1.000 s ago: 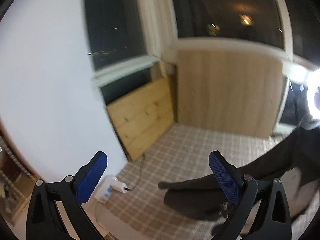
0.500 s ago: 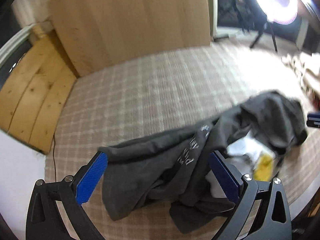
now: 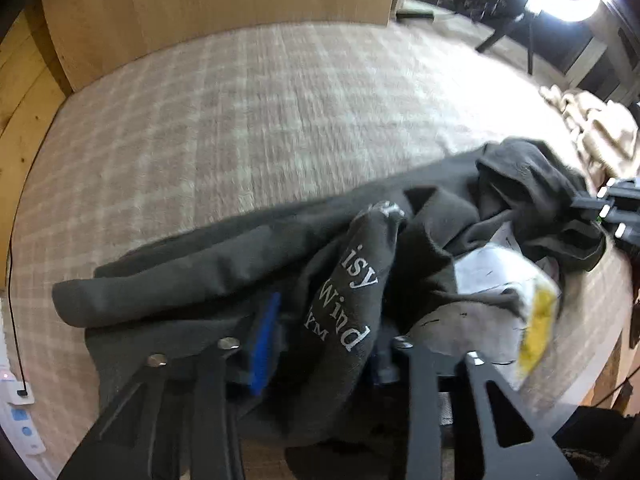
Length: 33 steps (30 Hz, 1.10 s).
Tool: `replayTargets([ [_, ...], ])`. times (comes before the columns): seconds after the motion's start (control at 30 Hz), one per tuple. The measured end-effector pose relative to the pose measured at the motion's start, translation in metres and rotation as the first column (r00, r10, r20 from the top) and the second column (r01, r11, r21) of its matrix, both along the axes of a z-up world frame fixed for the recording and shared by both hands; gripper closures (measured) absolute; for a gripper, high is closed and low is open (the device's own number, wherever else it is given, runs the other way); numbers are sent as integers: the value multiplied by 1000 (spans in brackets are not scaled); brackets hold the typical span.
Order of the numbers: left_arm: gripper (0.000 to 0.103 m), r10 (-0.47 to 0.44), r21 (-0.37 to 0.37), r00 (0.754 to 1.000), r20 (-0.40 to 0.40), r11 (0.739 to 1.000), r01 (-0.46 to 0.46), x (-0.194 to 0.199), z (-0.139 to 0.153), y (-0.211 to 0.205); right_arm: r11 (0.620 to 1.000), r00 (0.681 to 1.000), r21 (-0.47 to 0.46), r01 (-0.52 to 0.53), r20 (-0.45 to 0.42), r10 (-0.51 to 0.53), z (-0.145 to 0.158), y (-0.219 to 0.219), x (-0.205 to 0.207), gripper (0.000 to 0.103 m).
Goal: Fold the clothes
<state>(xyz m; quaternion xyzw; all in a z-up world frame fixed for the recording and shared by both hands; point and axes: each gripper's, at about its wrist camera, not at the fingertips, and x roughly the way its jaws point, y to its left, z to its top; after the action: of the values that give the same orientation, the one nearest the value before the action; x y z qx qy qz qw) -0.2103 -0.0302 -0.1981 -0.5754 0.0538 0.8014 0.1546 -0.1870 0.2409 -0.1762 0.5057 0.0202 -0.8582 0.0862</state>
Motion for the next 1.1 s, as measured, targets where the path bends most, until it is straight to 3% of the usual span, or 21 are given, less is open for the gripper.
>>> replayTargets([
  [0.1,92,39,63,998,-48,997,-36,2,34,-18,996,987,-24,84,-136,-87,53,35,15,100],
  [0.2,97,63,61,987,-146,997,-54,7,79,-33,988,957,-99,120,-252,-141,106,65,35,100],
  [0.3,99,45,6,966,-255,999,-45,14,114,-38,986,929,-70,150,-331,-165,134,71,43,100],
  [0.43,99,65,-3,959,-277,998,-69,15,124,-46,986,911,-90,139,-380,-163,158,67,30,100],
  [0.57,99,111,-20,954,-277,992,-121,30,121,-65,998,896,-56,33,-441,-55,178,18,6,100],
  [0.67,101,159,-53,944,-288,982,-181,48,119,-86,993,885,-56,-107,-460,69,189,-48,-30,100],
  [0.77,101,252,-70,922,-292,956,-284,68,120,-127,960,887,-64,-274,-402,226,177,-122,-80,99],
  [0.83,95,309,-91,904,-295,933,-349,78,119,-147,946,900,-85,-312,-346,265,166,-154,-102,96],
  [0.87,85,327,-105,897,-296,923,-371,82,119,-154,944,905,-101,-313,-332,265,163,-158,-105,96],
  [0.9,79,332,-115,895,-299,918,-379,86,119,-157,941,906,-114,-319,-328,267,162,-159,-105,94],
  [0.93,69,318,-121,899,-302,922,-367,88,120,-154,941,908,-128,-314,-330,258,162,-153,-100,80],
  [0.97,64,295,-126,905,-306,930,-346,89,121,-149,944,913,-143,-297,-332,237,161,-141,-94,68],
  [1.0,63,265,-133,913,-310,939,-318,87,122,-142,947,918,-158,-280,-333,216,161,-130,-87,51],
  [1.1,57,153,-148,937,-316,967,-208,68,125,-109,964,930,-189,-189,-350,113,155,-84,-59,50],
])
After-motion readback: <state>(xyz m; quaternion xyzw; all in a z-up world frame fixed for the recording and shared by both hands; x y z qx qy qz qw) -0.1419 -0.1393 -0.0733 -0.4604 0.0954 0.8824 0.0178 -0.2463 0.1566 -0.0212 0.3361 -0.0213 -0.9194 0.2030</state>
